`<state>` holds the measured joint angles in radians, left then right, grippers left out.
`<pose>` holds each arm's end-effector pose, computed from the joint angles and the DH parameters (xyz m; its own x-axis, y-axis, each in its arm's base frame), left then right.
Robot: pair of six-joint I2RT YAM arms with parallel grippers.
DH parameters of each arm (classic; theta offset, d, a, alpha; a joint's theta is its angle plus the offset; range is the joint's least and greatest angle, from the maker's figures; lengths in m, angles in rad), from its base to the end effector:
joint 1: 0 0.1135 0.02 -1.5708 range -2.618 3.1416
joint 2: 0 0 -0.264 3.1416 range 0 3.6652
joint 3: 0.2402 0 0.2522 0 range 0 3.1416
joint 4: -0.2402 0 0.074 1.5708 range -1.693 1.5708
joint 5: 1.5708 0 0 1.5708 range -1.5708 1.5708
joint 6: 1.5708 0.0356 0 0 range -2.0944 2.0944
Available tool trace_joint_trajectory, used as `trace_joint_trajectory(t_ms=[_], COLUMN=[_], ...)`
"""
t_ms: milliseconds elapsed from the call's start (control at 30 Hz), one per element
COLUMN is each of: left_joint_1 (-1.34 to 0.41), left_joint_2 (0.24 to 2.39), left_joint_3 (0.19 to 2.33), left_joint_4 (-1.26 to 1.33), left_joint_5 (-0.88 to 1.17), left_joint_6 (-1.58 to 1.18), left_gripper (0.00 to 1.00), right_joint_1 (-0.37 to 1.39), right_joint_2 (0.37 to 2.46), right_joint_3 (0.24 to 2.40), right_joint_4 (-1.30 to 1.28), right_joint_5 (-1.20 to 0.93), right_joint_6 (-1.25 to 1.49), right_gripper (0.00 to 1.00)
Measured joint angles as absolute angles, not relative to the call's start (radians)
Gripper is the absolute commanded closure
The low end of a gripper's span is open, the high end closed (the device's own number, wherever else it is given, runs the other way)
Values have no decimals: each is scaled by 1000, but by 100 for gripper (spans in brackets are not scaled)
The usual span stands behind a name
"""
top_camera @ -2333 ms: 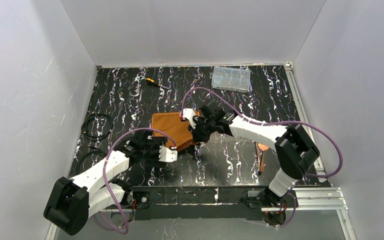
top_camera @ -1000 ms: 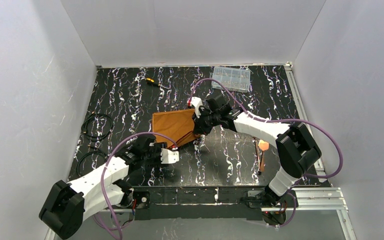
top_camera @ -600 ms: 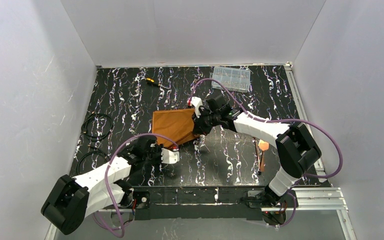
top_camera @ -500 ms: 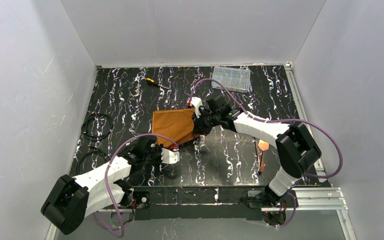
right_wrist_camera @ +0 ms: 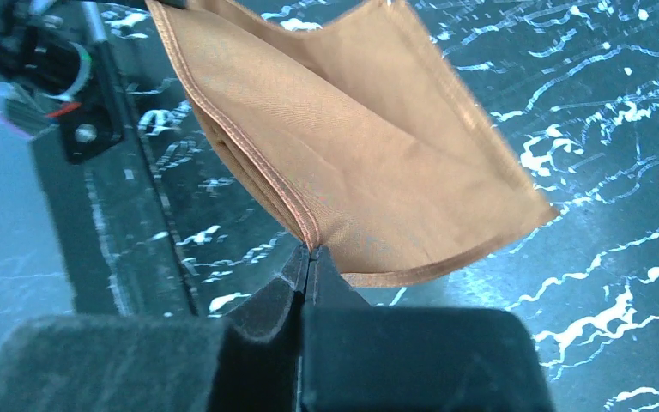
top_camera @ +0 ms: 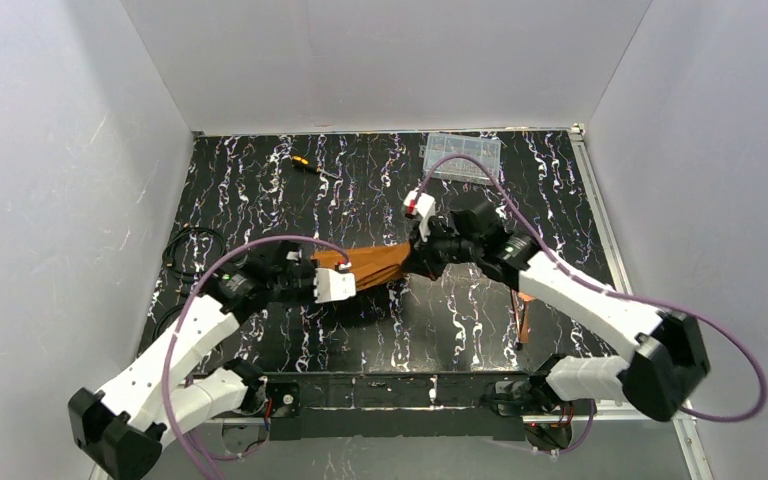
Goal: Fold the napkin into a case and place the utensils inside
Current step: Pick up the upper triangle-folded napkin from the center of the board, then turn over the square folded napkin at the center of the board.
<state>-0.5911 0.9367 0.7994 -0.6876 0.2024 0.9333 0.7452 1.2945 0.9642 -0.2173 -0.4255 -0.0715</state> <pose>0.1524 -0.1109 0.2721 0.1667 0.8361 -0.5226 0.8824 0.1099 0.4575 0.2032 0.2075 0.2894 -0.3190 -0.3829 -0.8669 -0.9018 0.4041 0.1534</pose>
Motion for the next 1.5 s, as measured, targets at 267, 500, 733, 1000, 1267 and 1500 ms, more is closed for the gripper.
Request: trace_joint_trajectory(t_ms=[267, 500, 733, 1000, 1267, 1500], left_joint_1=[-600, -604, -604, -519, -447, -443], left_joint_2=[859, 908, 1044, 1416, 1633, 1535], left_joint_3=[1050, 1198, 1089, 1103, 1295, 1359], left_joint_4=[-1105, -1271, -1191, -963, -891, -970], left_joint_5=[419, 535, 426, 305, 264, 263], left_joint_6=[931, 914, 904, 946, 961, 961], left_gripper=[100, 100, 100, 100, 100, 100], right_joint_1=[794, 799, 780, 646, 568, 561], right_joint_2=[1038, 985, 1198, 1412, 1562, 1506], right_joint_3=[945, 953, 952, 958, 1058, 1116], right_joint_4=[-316, -378, -375, -270, -233, -244], right_joint_5=[-510, -548, -453, -414, -434, -495], right_joint_6=[91, 199, 203, 191, 166, 154], right_gripper=[99, 99, 99, 99, 99, 99])
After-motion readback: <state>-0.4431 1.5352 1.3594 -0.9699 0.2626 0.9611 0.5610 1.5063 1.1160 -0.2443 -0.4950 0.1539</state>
